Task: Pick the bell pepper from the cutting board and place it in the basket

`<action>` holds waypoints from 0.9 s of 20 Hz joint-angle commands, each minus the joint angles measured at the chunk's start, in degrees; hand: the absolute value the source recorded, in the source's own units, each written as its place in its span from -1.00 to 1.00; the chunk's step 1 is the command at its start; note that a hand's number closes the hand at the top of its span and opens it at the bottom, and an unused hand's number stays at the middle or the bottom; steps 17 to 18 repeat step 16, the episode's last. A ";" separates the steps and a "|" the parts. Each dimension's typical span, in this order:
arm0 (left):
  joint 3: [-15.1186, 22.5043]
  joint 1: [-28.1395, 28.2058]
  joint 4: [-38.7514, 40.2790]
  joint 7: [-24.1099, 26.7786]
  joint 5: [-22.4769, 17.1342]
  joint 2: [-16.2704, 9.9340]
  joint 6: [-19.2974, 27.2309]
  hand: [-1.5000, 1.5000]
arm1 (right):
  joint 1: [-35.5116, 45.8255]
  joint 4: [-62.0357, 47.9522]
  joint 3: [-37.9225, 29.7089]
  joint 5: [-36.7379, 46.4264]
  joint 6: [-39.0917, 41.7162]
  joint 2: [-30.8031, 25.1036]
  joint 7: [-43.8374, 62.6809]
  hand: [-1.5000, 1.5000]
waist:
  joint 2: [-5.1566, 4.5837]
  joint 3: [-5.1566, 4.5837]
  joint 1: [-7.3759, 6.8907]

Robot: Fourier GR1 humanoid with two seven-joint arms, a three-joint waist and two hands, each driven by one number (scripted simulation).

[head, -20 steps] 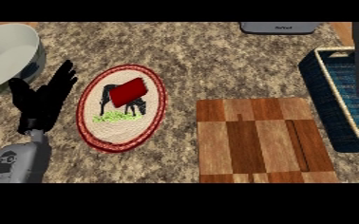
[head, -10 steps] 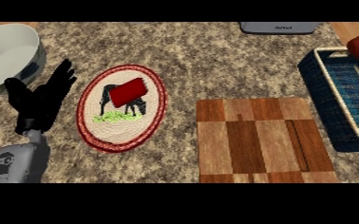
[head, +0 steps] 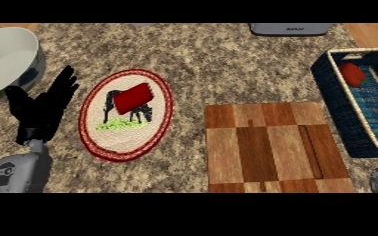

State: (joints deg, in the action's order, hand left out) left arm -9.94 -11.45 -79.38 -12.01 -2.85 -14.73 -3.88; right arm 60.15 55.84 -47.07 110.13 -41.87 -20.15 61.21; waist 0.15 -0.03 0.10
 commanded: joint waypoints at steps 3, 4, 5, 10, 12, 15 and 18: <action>-0.98 1.15 0.34 -0.04 -0.45 -0.45 -0.10 0.00 | -3.20 17.55 -2.62 -1.44 -5.55 4.71 5.91 -1.00 | 0.94 -0.03 1.89; -1.03 -0.58 0.19 -0.80 -0.10 -0.94 0.31 0.00 | -1.87 21.21 -1.48 0.20 -3.89 7.96 6.78 -1.00 | 0.90 -0.07 1.64; -0.52 1.22 -0.58 -0.82 0.02 -0.37 0.25 0.00 | -4.12 25.61 -1.83 -1.07 -2.74 8.99 5.24 -1.00 | 1.15 -0.04 2.01; -2.17 2.19 -0.15 -0.12 -0.26 -1.79 0.02 0.00 | -11.93 44.53 0.55 -6.11 9.36 19.76 1.74 -1.00 | 1.57 -0.08 2.96; -1.57 1.93 -0.62 -0.73 -0.55 -1.50 -0.54 0.00 | -18.15 48.17 4.27 -10.09 11.49 19.91 2.96 -1.00 | 1.36 -0.03 2.15; -2.16 1.62 0.49 -1.27 -0.56 -1.88 -0.28 0.00 | -22.29 57.11 8.00 -13.39 18.44 20.04 3.62 -1.00 | 1.73 -0.08 2.92; -1.67 1.45 1.19 -0.28 -0.70 -1.17 -0.70 0.00 | -25.73 59.23 10.29 -14.29 18.24 20.06 5.75 -1.00 | 1.29 -0.08 2.23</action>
